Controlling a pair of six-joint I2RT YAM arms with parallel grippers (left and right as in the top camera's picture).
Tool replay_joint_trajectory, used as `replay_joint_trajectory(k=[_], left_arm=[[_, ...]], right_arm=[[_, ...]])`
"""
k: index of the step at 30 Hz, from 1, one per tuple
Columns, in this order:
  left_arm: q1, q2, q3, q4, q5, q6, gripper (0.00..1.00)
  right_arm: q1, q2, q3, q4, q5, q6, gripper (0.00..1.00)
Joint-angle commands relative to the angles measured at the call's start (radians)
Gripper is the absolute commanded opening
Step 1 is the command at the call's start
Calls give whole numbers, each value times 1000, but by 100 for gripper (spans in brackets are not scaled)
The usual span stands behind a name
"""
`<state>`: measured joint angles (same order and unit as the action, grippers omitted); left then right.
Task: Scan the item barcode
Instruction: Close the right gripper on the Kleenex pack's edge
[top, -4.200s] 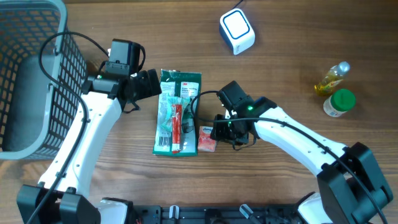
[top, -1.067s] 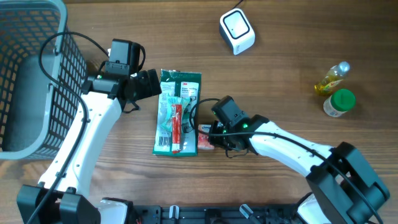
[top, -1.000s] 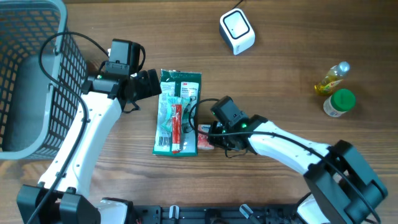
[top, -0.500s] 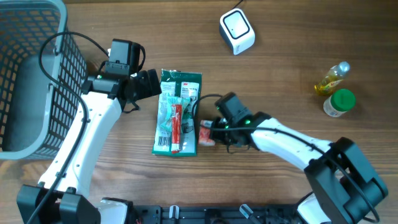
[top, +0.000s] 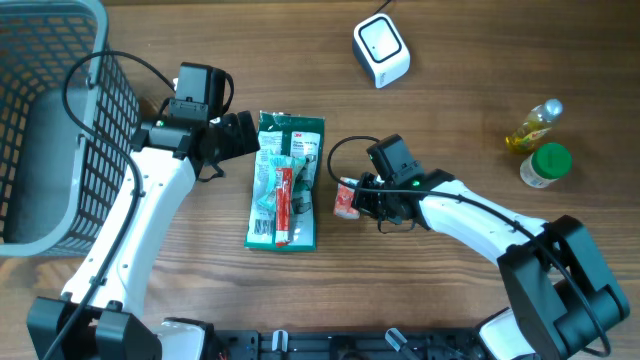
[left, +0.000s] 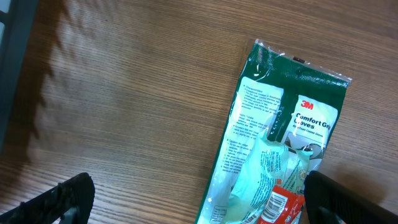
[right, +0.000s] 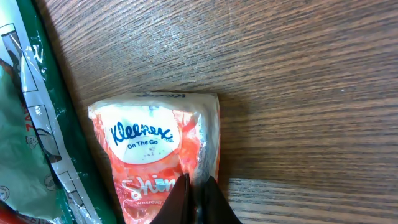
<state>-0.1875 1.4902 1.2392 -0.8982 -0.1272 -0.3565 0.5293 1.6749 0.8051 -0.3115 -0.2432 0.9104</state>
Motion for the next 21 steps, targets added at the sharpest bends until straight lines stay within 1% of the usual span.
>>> replay_joint_trajectory(k=[1,3,7,16,18,21], left_arm=[[5,-8,16,-1,-9,12,100],[5,-8,16,-1,-9,12,100],[5,-8,16,-1,-9,12,100],[5,-8,16,-1,-9,12,100],[5,-8,16,-1,-9,12,100],[5,-8,16,-1,-9,12,100]], right_arm=[[-2,36,-15,-12,60,-21,4],[-2,36,-15,-13,60,-21,5],[-2,36,-15,-14,60,-21,9],[-2,36,-15,-15,60,-21,11],[-2,36,-15,-15,60,-21,15],[-2,36,-15,-15,60,-21,16]])
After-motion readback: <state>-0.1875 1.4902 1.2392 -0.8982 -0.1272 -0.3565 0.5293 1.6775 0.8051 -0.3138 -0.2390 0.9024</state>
